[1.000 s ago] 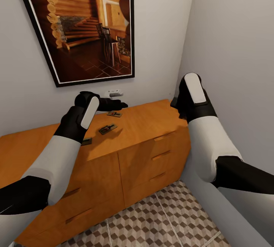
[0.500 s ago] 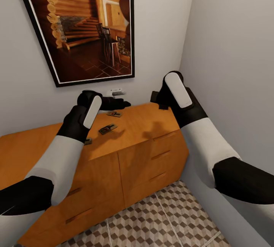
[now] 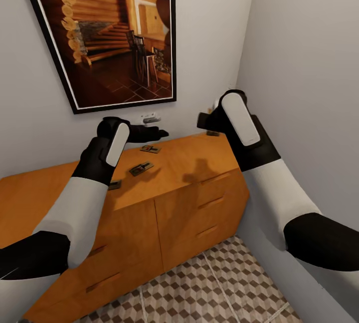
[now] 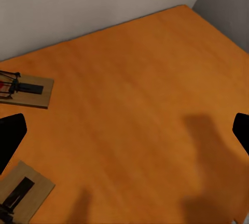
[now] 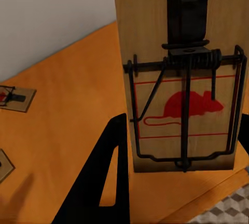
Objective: Take the four mousetraps from the cabinet in the bathroom and place them on the bathroom floor. Make sure all four end up on the same floor surface, and ensure that at least two of them are either under or directly next to the same bathroom sink.
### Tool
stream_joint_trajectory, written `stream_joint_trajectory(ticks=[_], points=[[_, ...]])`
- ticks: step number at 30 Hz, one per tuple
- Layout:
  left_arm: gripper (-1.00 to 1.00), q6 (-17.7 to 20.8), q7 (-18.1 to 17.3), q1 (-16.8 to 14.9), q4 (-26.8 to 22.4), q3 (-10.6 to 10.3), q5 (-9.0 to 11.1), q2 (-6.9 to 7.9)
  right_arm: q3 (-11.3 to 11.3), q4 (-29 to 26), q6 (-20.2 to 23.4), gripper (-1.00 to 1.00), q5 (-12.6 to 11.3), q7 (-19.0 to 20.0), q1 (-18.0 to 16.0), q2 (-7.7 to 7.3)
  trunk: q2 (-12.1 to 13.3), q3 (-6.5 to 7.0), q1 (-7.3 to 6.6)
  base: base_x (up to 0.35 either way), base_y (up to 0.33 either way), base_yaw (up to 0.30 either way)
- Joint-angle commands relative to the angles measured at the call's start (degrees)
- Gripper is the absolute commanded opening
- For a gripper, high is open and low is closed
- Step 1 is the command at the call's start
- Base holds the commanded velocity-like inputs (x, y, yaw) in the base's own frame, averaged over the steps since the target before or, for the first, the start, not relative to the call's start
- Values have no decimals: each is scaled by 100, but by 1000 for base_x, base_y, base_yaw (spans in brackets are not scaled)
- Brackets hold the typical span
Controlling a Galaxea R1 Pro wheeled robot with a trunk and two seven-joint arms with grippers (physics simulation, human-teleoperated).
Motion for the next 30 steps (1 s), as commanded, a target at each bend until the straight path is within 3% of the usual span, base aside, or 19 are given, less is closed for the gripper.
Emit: stream_joint_trajectory(ticks=[1,11,13,20,22,25,29,30], points=[[100,22,4,-4,0,1,4,12,6,-7,20,-100,-54,20,19,-3,-3,-6,0,0,0,0],[100,25,12,-9,226,139,-8,88,12,-12,28,-100,-62,233,117,-24,-3,-6,0,0,0,0],[100,30,13,-25,344,151,-10,189,13,-12,28,-100,-60,239,218,-27,-3,-6,0,0,0,0],[100,39,7,-84,763,14,-10,849,74,-71,28,-100,-53,278,411,-22,-3,-6,0,0,0,0],[100,41,5,-89,958,-147,-11,1057,107,-195,28,-100,-54,287,426,-9,-3,-6,0,0,0,0],[100,47,1,-91,1178,-439,-12,1204,166,-269,26,-100,-54,291,451,8,-3,-6,0,0,0,0],[100,48,-14,-92,1404,-1084,-2,1410,240,-309,21,-100,-55,290,514,20,-3,-6,0,0,0,0],[100,48,-16,-92,1418,-1158,-1,1426,243,-311,20,-100,-55,291,519,21,-3,-6,0,0,0,0]])
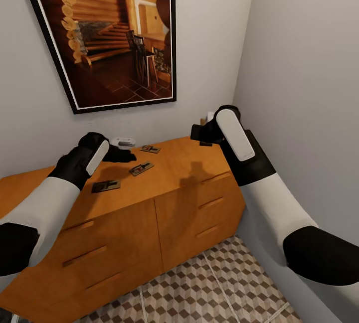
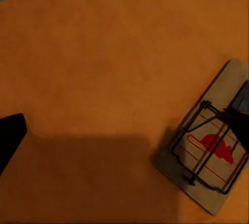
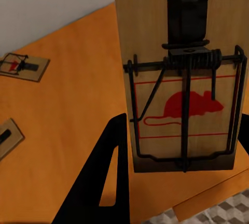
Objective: Take the four mousetraps from the cabinet in the bathroom and place them on the bathroom floor. Make sure all four end up on the same floor surface, and ensure that at least two of them are either under or directly next to the same bathroom sink.
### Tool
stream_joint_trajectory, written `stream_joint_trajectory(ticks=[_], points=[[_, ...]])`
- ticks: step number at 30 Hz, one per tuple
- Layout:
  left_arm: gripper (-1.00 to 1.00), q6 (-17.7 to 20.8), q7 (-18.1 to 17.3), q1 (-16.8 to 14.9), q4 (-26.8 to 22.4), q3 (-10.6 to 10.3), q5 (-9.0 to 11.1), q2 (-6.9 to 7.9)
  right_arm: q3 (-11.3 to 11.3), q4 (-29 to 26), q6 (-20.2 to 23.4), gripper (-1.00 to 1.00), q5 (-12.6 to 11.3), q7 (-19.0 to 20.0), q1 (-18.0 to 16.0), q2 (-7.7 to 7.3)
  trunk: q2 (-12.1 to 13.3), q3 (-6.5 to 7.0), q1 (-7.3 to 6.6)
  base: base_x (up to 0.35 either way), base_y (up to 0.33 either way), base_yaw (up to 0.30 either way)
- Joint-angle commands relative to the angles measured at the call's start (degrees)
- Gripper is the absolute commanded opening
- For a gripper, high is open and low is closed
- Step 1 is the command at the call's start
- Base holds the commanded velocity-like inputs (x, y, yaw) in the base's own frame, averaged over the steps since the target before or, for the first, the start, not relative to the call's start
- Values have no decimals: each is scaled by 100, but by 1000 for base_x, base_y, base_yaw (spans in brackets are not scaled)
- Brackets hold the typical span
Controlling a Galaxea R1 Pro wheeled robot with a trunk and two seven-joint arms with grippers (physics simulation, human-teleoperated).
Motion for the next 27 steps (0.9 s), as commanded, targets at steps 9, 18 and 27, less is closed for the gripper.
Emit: stream_joint_trajectory(ticks=[9,18,27], points=[[100,16,-260,-14,2,-412,17,26,27,-11,17,-100,-49,-61,10,11,-3,-6,0,0,0,0],[100,1,-1940,-112,-221,-903,-13,58,37,0,17,-100,-47,-62,11,18,-3,-6,0,0,0,0],[100,-1,-2251,-136,-678,-956,-19,84,233,7,12,-100,-45,-62,11,16,-3,-6,0,0,0,0]])
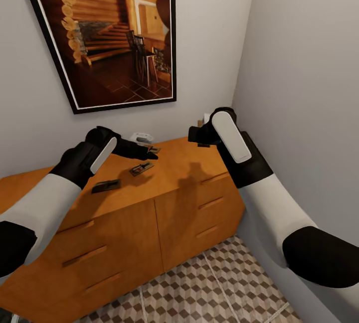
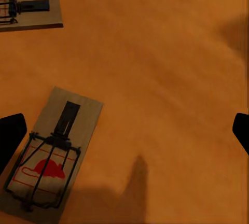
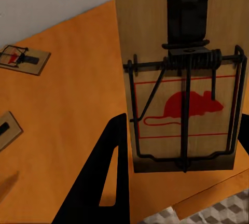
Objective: Take the four mousetraps from the cabinet in the bathroom and place them on the bathroom floor. Make sure all four end up on the same floor surface, and ensure that at least two of them are either under or directly next to the same bathroom sink.
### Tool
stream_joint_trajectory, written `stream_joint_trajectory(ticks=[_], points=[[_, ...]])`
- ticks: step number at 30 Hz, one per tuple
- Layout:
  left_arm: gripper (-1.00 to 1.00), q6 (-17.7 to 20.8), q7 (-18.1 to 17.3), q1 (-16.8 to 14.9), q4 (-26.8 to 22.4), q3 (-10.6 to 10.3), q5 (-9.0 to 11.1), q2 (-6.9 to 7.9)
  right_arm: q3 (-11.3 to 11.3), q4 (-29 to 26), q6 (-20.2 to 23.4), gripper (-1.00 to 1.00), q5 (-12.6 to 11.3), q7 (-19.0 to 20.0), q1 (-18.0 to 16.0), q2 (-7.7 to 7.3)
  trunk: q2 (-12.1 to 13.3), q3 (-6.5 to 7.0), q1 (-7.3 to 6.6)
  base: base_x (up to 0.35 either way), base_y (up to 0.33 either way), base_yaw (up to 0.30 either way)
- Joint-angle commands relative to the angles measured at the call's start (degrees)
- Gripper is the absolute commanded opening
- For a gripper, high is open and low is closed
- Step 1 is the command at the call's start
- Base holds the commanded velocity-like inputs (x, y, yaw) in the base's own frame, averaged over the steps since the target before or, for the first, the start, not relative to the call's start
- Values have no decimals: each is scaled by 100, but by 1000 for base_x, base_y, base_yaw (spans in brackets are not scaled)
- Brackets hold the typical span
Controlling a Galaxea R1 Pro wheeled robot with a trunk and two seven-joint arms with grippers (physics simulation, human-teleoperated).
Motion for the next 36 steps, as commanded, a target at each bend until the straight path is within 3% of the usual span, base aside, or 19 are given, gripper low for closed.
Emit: stream_joint_trajectory(ticks=[1,7,14,22,26,30,36], points=[[100,6,-60,-2,5,-18,-45,25,93,-3,17,-100,-54,-56,-7,-2,-3,-6,0,0,0,0],[100,3,-207,17,-3,-56,-30,307,300,-2,15,-100,-52,-55,-7,-4,-3,-6,0,0,0,0],[100,-10,-821,11,19,-70,-49,377,324,4,13,-100,-56,-55,-7,3,-3,-6,0,0,0,0],[100,-19,-994,4,7,-88,-62,462,327,12,12,-100,-54,-55,-7,-4,-3,-6,0,0,0,0],[100,-20,-1014,2,-14,-249,-63,530,327,13,11,-100,-54,-55,-7,-4,-3,-6,0,0,0,0],[100,-24,-1069,3,-7,-567,-63,572,329,14,12,-100,-54,-55,-7,2,-3,-6,0,0,0,0],[100,-28,-1146,2,-16,-692,-63,605,333,21,8,-100,-56,-55,-7,4,-3,-6,0,0,0,0]])
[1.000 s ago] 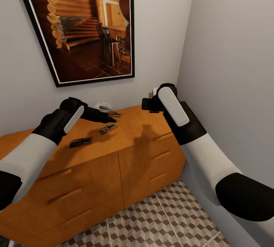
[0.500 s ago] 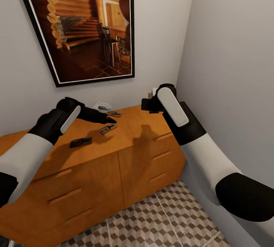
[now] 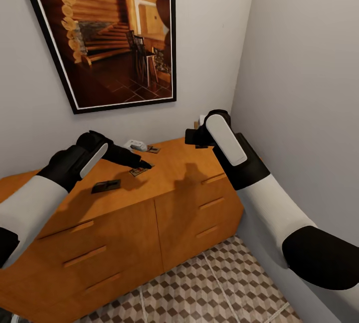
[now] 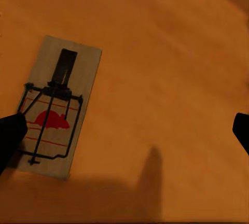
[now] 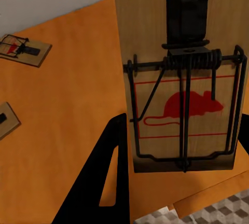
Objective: Take the four mousetraps from the cabinet in the bathroom and place them on the bathroom floor. Make sure all four end up on the same floor surface, and ensure that at least two of them are either under or directly next to the same bathroom sink.
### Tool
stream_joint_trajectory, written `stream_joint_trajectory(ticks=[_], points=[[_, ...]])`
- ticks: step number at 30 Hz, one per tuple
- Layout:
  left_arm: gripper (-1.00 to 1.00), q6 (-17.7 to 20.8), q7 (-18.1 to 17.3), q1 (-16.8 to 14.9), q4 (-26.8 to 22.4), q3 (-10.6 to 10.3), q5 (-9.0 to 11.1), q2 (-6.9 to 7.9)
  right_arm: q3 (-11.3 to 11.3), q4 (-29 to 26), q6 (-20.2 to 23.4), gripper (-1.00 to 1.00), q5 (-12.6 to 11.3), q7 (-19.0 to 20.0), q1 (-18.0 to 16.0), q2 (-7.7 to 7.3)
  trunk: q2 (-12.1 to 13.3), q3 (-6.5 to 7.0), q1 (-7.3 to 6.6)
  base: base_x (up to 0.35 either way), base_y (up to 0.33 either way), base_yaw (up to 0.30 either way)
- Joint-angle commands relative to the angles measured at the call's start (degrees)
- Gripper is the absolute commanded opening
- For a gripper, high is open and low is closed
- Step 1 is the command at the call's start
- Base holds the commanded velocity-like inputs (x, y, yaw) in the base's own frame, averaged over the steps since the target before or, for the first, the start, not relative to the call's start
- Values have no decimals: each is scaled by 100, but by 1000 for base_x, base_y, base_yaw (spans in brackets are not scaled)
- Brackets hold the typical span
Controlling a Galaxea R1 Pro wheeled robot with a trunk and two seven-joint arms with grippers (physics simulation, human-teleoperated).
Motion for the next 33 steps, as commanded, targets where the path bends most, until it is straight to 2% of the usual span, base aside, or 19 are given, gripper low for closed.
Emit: stream_joint_trajectory(ticks=[1,9,33], points=[[100,10,-37,-10,-8,-21,-19,21,5,1,17,-100,-57,-56,-7,0,-3,-6,0,0,0,0],[100,10,-51,-16,-27,-42,-26,74,6,-1,16,-100,-56,-56,-7,0,-3,-6,0,0,41,0],[100,1,-53,-140,-52,-35,-22,49,15,-10,17,-100,-57,-56,-7,9,-3,-6,0,0,5,0]])
